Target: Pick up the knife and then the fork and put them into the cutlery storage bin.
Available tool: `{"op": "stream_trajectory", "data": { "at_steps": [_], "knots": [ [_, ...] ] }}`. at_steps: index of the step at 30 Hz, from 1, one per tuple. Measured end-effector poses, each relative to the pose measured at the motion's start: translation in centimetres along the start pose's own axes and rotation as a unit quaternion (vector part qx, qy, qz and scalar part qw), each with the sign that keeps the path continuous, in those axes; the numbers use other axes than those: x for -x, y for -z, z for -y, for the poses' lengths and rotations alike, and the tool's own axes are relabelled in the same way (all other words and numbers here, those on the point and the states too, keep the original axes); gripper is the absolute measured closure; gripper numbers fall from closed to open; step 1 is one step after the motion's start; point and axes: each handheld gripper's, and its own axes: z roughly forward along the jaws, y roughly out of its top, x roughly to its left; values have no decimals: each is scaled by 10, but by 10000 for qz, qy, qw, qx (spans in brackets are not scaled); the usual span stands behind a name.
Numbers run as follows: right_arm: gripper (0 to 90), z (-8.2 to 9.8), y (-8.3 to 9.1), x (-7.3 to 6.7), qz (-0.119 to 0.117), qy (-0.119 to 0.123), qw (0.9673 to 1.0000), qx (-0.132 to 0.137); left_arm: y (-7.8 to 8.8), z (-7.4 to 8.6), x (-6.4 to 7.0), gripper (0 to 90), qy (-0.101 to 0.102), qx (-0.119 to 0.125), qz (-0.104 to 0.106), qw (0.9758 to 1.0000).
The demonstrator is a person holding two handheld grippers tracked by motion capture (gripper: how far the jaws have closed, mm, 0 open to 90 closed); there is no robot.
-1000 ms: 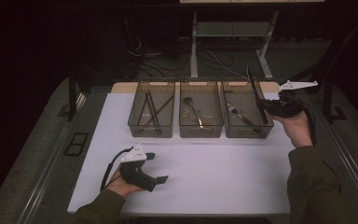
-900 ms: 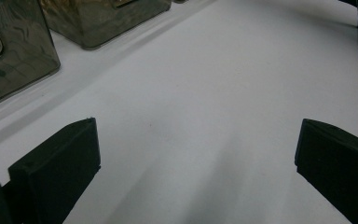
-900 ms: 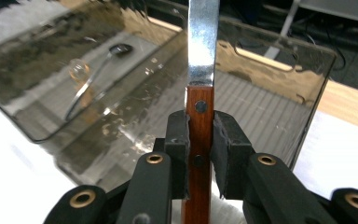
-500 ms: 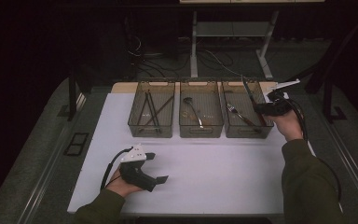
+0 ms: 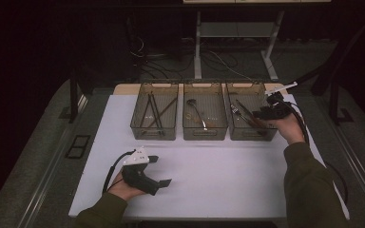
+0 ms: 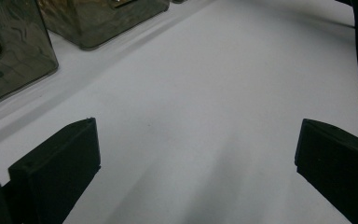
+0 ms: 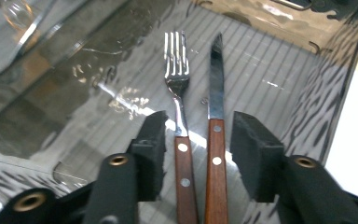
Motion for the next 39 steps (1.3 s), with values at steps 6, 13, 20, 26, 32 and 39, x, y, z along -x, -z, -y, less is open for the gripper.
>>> {"op": "stream_trajectory", "data": {
  "at_steps": [6, 13, 20, 26, 32, 39],
  "knots": [
    [372, 1, 6, -2, -129, -61, 9997, 199, 0, 0, 0, 0, -15, -8, 15, 10000],
    [284, 5, 14, -10, -298, 34, 9990, 342, 3, 1, -1, 0, -47, -45, -22, 10000],
    [216, 14, 20, -21, -467, 27, 9976, 510, 3, 2, -2, 0, -27, -60, -66, 10000],
    [193, 24, 28, -31, -657, 34, 9960, 597, 4, 2, -3, 0, -10, -61, -91, 9999],
    [193, 30, 39, -41, -786, 118, 9936, 805, 5, 3, -3, 0, -9, -91, -90, 9999],
    [190, 44, 47, -52, -921, 227, 9912, 919, 5, 2, -4, 0, 35, -63, -99, 9999]
  ]
}}
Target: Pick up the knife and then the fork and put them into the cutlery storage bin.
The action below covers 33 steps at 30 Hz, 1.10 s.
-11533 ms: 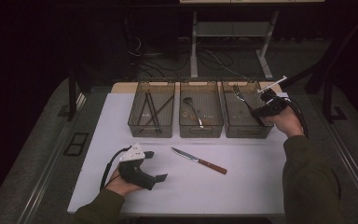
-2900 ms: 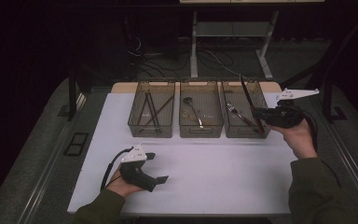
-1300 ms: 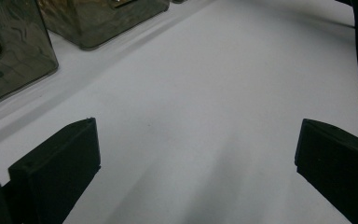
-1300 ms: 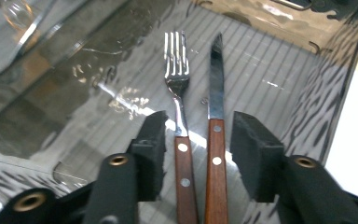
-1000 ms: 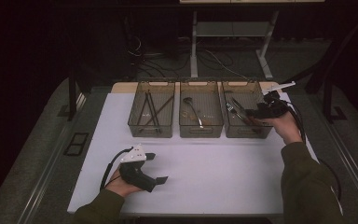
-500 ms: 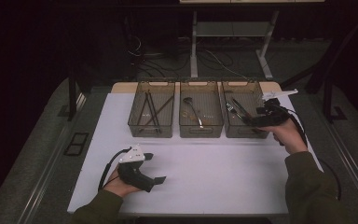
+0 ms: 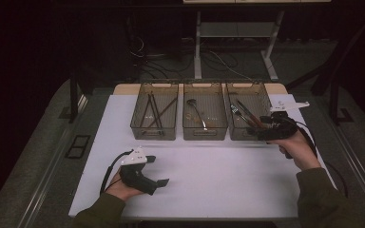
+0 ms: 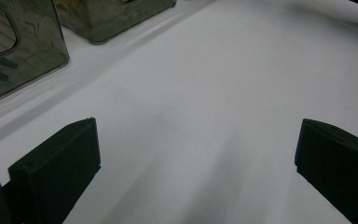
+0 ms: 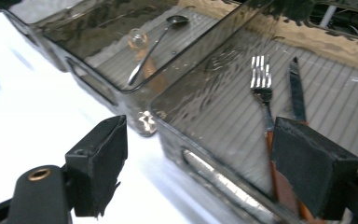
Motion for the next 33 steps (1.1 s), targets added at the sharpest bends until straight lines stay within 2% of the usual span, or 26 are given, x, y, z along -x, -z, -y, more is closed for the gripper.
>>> {"op": "stream_trajectory", "data": {
  "at_steps": [7, 16, 26, 33],
  "knots": [
    [187, 12, 5, -10, -147, 21, 9998, 110, 0, 0, 1, 0, 27, -1, -13, 10000],
    [187, 23, 6, -22, -143, 152, 9996, 165, 1, 0, 1, 0, 33, 26, -6, 10000],
    [164, 36, 9, -35, -289, 240, 9987, 348, 2, 0, 2, 0, 26, 37, 8, 10000],
    [163, 50, 10, -42, -219, 220, 9989, 361, 3, 0, 2, 0, 23, 47, 15, 10000]
  ]
}}
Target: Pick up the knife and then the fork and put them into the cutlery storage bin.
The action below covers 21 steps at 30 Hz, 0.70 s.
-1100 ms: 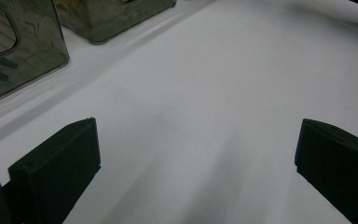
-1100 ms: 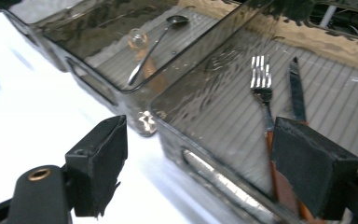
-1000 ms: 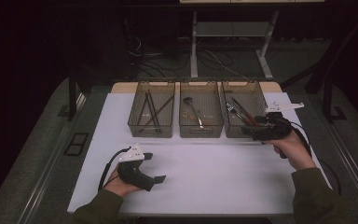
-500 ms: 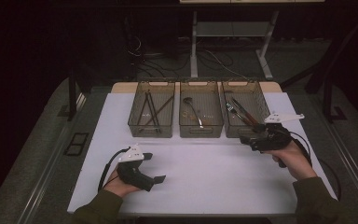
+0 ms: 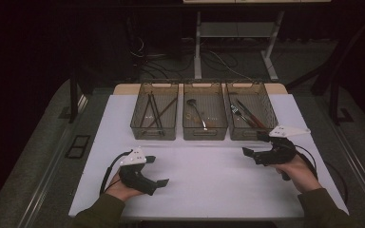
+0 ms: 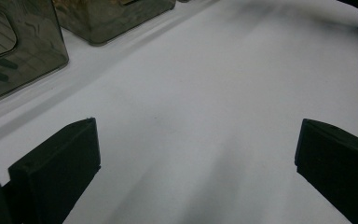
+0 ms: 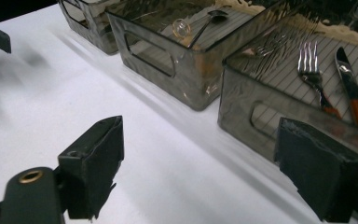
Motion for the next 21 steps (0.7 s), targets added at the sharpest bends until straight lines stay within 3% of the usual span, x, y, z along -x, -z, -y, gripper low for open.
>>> {"op": "stream_trajectory", "data": {
  "at_steps": [21],
  "knots": [
    [140, 41, 10, -24, -11, 90, 10000, -18, 1, 0, 2, 0, -45, -6, -4, 10000]
  ]
}}
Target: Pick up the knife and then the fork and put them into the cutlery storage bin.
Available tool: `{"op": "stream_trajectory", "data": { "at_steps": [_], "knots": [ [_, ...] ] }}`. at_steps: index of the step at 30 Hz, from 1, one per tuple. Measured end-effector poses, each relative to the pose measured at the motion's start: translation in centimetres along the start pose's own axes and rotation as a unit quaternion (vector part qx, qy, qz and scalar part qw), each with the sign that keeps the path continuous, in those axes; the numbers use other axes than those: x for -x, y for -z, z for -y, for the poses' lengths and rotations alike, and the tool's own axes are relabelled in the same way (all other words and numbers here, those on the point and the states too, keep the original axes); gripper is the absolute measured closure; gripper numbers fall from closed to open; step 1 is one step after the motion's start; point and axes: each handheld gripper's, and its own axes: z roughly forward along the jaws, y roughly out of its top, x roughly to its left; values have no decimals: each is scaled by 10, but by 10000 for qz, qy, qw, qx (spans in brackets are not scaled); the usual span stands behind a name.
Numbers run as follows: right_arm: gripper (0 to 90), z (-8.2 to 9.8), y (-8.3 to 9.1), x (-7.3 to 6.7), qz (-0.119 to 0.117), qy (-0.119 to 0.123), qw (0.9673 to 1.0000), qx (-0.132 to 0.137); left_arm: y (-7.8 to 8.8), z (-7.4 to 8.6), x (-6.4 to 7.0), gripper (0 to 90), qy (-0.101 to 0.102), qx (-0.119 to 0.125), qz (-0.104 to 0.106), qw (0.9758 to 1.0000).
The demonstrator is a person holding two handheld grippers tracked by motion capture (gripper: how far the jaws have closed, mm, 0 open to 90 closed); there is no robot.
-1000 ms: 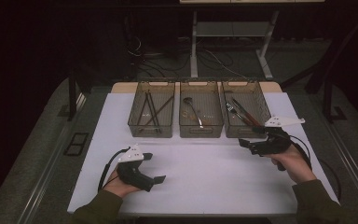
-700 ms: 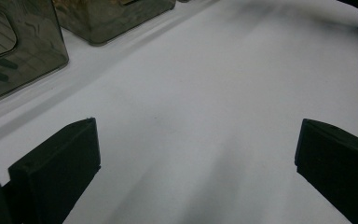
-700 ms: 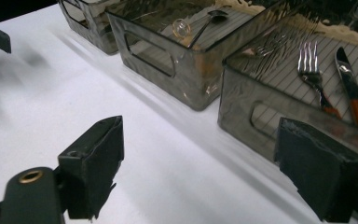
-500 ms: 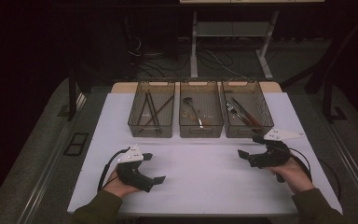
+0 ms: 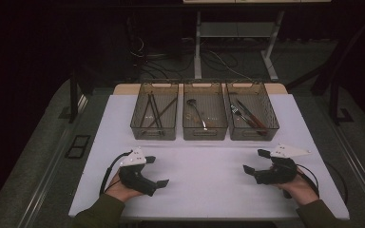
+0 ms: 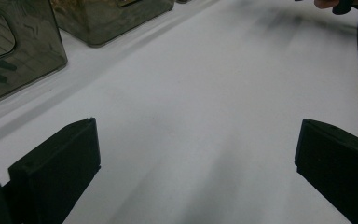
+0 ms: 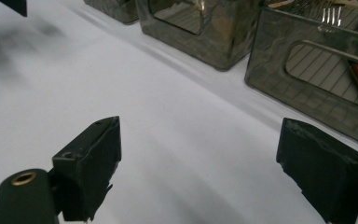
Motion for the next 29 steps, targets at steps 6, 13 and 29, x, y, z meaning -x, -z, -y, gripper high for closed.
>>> {"op": "stream_trajectory", "data": {
  "at_steps": [6, 13, 29],
  "knots": [
    [140, 7, 3, -2, -36, -16, 10000, 23, 1, 0, 0, 0, -13, -16, 0, 10000],
    [140, 13, 7, -7, -38, 96, 9999, 65, 1, 1, 0, 0, 5, -11, -7, 10000],
    [140, 19, 3, -11, -48, 224, 9997, -113, 1, 0, 0, 0, 4, -17, -17, 10000]
  ]
}}
